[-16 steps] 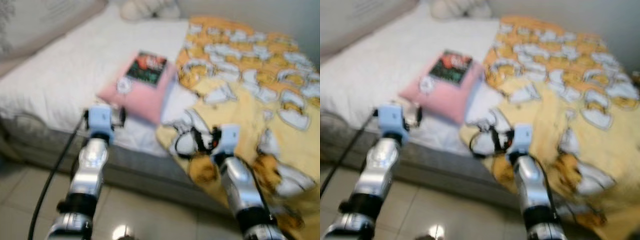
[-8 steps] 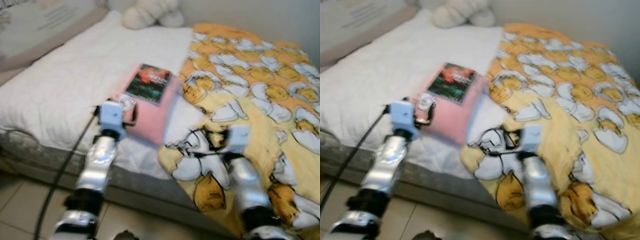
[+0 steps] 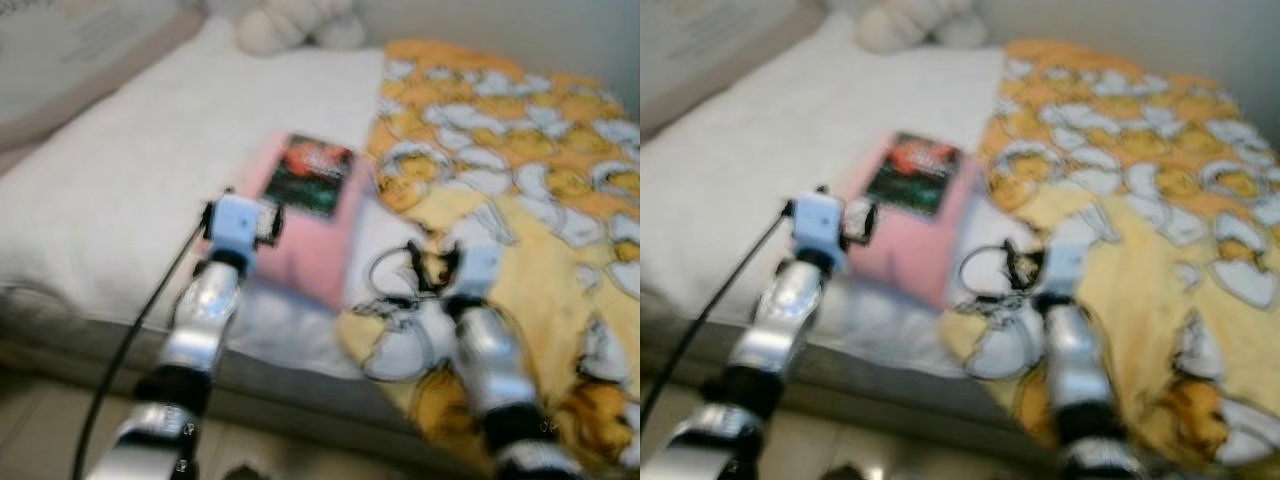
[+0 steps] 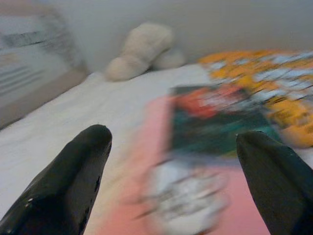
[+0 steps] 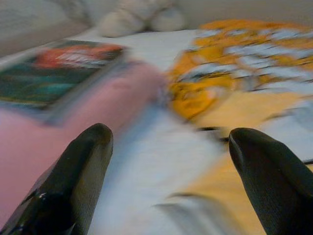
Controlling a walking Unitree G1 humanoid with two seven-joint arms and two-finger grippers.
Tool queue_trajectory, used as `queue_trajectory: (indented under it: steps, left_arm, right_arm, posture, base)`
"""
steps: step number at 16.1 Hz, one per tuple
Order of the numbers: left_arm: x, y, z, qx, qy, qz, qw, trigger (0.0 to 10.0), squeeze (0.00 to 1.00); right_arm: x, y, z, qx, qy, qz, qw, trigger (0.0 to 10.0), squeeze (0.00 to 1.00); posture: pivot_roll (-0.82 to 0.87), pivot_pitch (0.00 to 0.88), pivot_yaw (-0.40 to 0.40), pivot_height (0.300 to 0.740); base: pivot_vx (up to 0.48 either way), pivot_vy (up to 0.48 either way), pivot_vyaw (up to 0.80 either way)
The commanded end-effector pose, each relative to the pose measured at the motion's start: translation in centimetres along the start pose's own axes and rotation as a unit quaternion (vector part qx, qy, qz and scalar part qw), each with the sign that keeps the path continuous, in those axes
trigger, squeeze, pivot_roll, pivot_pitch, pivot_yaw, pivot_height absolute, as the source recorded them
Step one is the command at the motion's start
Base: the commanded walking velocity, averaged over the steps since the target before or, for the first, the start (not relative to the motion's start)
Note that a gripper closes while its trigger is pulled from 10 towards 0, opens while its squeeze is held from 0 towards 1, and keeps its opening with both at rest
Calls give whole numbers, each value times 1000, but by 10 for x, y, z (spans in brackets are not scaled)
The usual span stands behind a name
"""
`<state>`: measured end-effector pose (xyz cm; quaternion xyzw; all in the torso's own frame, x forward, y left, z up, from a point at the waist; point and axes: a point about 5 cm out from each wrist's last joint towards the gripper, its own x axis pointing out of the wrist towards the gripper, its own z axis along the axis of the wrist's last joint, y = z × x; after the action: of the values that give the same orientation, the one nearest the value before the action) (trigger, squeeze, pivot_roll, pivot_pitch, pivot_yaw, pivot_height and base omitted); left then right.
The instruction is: Clean up the room
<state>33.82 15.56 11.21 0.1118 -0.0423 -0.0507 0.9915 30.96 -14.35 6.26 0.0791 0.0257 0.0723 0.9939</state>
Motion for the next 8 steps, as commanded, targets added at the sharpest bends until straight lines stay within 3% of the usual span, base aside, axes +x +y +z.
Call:
queue_trajectory:
  steps: [1,2,4,6,8]
  left_arm:
    - [1,-4,3,-7,-8,-4,1000,10000,0]
    - [1,-2,3,-21,-9,1,1000,10000,0]
    - [-2,4,3,-55,-12,25,998,10000,0]
    - [-3,2,3,-47,-16,19,999,10000,0]
    - [-2,-3,5,-33,-21,2,999,10000,0]
  right_arm:
    - [-2,-15,5,9,-14,-28,999,10000,0]
    - [-3,-20,7,43,-23,-54,997,10000,0]
    - [-8,-24,6,23,-29,-65,997,10000,0]
    - [-9,-23,5,11,-29,-63,998,10000,0]
    - [-9,-22,4,6,-28,-61,998,10000,0]
  posture:
    - [133,0,-40,740]
    - [133,0,-40,740]
    - [122,0,-31,740]
    - [120,0,-30,740]
    - [120,0,-30,740]
  base:
    - [0,0,0]
    - [0,0,0]
    - [307,150,0]
    - [377,294,0]
    - [439,0,0]
